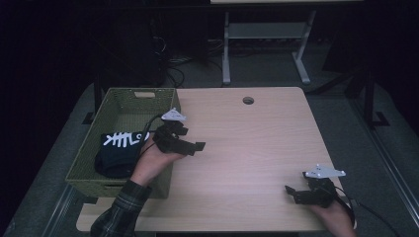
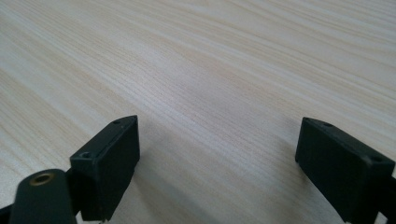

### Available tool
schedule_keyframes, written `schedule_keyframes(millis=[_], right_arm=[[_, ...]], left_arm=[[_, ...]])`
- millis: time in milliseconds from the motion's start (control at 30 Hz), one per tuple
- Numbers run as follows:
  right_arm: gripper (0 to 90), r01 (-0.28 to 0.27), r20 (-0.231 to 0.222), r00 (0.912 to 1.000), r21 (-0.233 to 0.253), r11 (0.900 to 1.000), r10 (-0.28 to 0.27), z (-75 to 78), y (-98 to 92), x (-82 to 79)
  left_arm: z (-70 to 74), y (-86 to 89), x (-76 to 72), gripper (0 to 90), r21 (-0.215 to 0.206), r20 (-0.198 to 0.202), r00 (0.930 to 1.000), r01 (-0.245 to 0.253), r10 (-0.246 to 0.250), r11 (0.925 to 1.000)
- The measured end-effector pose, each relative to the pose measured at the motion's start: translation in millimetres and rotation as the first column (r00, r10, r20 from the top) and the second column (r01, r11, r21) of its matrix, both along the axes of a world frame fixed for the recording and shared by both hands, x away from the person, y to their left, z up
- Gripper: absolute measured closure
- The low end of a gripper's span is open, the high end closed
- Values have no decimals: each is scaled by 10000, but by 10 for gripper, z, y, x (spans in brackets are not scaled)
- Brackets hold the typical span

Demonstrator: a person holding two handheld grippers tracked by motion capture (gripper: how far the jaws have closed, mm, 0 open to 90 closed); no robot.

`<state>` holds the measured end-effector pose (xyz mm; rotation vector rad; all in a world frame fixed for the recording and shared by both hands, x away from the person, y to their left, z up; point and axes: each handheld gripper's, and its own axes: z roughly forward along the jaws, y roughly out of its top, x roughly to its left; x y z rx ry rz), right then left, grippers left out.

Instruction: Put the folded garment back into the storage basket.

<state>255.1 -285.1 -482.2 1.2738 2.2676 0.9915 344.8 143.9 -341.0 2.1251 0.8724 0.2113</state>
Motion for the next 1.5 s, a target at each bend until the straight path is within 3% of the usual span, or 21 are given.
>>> schedule_keyframes(millis=[300, 533, 767, 833, 967, 1100, 1300, 1400, 1500], right_arm=[[134, 2, 5, 10000, 3, 10000, -2, -1, 0, 0], [134, -1, 5, 10000, 4, 10000, 1, 0, 0, 0], [134, 6, 1, 10000, 3, 10000, -6, 0, 1, -1], [134, 4, 2, 10000, 3, 10000, -4, 0, 1, 0], [134, 6, 1, 10000, 3, 10000, -6, 0, 1, -1], [134, 16, 0, 10000, 15, 10000, -16, 0, 2, -1], [134, 20, -1, 10000, 17, 10000, -20, 0, 2, -1], [134, 22, -2, 10000, 20, 10000, -22, 0, 2, -1], [134, 22, -1, 10000, 22, 10000, -22, 0, 3, -1]], left_arm=[[-234, -364, -145, 143, 313, 25, 9986, 533, -534, 9981], [-492, -547, -223, 134, 405, -52, 9970, 773, -771, 9962], [-777, -636, -277, 129, 782, 177, 9937, 1093, -1110, 9909], [-850, -643, -291, 129, 863, 379, 9932, 1068, -1104, 9905], [-978, -638, -308, 128, 905, 298, 9943, 993, -1023, 9909], [-1101, -648, -335, 128, 1264, 495, 9944, 864, -933, 9882], [-1228, -655, -347, 128, 1275, 414, 9960, 734, -793, 9891], [-1262, -657, -351, 128, 1354, 574, 9954, 678, -761, 9885], [-1310, -654, -349, 128, 1631, 641, 9949, 669, -782, 9843]])
